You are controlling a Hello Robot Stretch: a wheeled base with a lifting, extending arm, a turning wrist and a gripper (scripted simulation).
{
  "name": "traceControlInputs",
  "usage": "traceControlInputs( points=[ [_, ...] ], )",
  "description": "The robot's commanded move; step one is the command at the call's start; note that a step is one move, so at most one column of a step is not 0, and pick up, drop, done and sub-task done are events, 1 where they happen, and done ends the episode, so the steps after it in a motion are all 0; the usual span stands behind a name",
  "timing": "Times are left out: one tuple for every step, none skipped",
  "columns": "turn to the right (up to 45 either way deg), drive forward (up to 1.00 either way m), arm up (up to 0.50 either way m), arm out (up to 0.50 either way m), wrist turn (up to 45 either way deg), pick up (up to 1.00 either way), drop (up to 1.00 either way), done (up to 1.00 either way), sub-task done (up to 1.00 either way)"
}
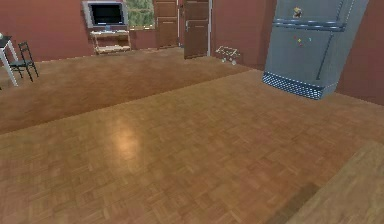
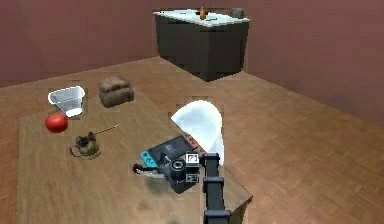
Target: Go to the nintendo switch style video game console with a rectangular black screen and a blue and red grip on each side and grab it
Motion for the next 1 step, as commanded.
traceControlInputs(
  points=[
    [0.0,0.0,0.0,0.0,0.0,0.0,0.0,1.0,0.0]
  ],
)
